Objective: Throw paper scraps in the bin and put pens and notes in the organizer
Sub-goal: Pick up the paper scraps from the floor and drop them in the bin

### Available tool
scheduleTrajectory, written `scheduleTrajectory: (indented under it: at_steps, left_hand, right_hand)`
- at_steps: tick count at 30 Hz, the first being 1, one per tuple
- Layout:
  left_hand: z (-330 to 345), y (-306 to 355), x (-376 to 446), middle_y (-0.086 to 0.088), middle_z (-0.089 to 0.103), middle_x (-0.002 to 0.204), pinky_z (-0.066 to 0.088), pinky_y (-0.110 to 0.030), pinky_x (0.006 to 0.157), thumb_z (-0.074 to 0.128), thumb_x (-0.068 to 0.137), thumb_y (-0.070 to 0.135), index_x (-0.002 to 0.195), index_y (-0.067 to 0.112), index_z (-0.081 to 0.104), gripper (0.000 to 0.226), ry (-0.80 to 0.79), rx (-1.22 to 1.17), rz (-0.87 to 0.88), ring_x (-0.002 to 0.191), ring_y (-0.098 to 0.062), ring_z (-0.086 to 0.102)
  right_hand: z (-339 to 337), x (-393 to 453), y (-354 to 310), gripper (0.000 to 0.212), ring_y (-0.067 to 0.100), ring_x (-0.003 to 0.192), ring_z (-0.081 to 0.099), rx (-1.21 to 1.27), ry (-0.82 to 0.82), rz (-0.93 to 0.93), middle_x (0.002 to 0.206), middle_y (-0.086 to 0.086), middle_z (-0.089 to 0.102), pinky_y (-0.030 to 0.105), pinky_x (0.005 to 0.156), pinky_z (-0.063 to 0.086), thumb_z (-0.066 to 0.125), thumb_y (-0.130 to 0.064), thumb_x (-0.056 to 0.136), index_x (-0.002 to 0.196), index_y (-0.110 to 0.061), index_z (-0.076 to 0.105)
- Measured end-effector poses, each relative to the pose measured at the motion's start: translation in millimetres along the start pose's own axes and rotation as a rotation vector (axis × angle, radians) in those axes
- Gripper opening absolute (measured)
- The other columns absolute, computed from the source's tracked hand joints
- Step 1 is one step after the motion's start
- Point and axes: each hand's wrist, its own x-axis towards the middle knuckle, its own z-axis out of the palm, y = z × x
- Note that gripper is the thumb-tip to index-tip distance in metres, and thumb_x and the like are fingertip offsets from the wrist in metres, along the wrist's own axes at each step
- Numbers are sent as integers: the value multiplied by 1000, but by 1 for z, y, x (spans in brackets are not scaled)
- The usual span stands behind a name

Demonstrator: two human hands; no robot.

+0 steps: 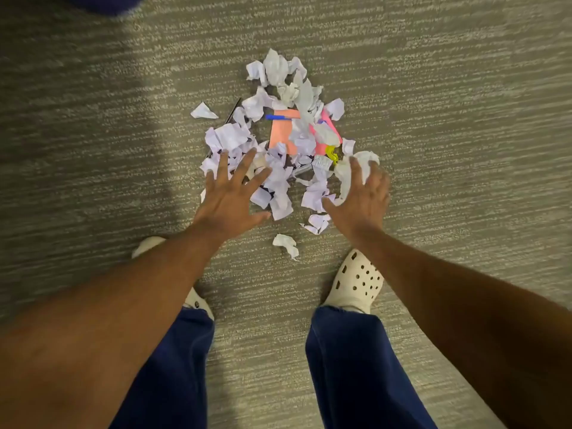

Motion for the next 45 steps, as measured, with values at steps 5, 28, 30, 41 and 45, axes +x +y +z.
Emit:
scheduleTrajectory:
  at_steps: [5, 28, 30, 41, 45]
  left_hand:
    - [10, -6, 35, 0, -20, 176, 37, -75, 112, 76, 81, 65, 165, 47, 8, 109, -117, 77, -47, 158, -56, 0]
    - [-34, -2, -1, -10, 78, 121, 54, -23, 86, 87, 83, 10, 120, 11, 79, 37, 167, -751, -660, 98, -16, 70]
    - [-50, 2, -16, -10, 78, 121, 50, -21, 83, 91, 80, 15, 117, 10, 80, 39, 177, -864, -725, 98, -15, 69]
    - [-180, -11, -90, -12, 80, 91, 61, -26, 65, 88, 82, 11, 99, -1, 76, 23, 228, -1667, -920, 73, -21, 74]
    - [-258, -48, -96, -20, 76, 111, 64, -43, 92, 84, 85, 3, 126, -4, 60, 47, 335, -1858, -974, 96, -30, 76]
  right_hand:
    - [18, 38, -8, 132, 53, 156, 2, 174, -160, 205, 173, 8, -13, 67, 115, 33, 82, -75, 62, 161, -48, -1]
    - [-23, 3, -11, 31, 9, 66, 75, 1054, -216, 399, 79, -8, 78, 16, 56, 58, 85, -1, 79, 109, -8, 78]
    - [-42, -14, -20, 22, 12, 67, 78, 1272, -320, 436, 75, -4, 80, 24, 62, 64, 79, 6, 83, 101, -7, 77]
    - [-151, -80, -122, 37, 23, 101, 76, 1636, -569, 502, 123, 17, 75, 38, 101, 57, 67, 1, 95, 132, 1, 63]
    - [-199, -70, -196, 24, 19, 92, 79, 1688, -599, 398, 115, 15, 78, 31, 80, 66, 60, 3, 100, 122, 0, 68]
